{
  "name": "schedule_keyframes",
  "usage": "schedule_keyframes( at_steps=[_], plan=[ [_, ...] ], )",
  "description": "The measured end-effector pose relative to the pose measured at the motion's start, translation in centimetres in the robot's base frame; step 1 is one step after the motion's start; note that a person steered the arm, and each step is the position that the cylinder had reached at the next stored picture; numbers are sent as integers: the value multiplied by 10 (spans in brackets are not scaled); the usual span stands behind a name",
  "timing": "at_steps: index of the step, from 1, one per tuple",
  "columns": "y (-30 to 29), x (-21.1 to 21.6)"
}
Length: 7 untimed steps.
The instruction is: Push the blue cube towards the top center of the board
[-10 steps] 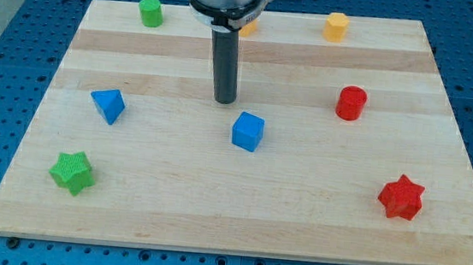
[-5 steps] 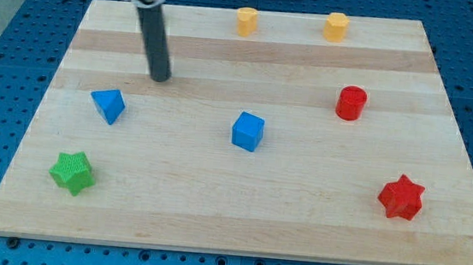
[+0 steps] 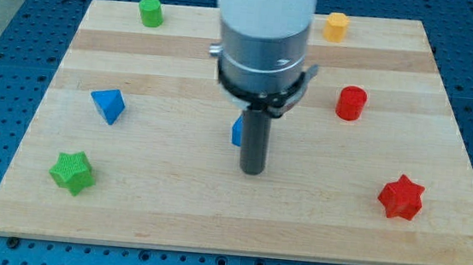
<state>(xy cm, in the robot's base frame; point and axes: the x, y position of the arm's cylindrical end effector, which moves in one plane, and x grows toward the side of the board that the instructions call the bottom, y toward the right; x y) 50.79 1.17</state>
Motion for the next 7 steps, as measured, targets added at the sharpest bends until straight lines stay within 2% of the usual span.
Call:
schedule_keyframes(
  at_steps=[2,5,7],
  plan=[
    [-10,-55],
    [-19,-70],
    [-49,-80]
  ],
)
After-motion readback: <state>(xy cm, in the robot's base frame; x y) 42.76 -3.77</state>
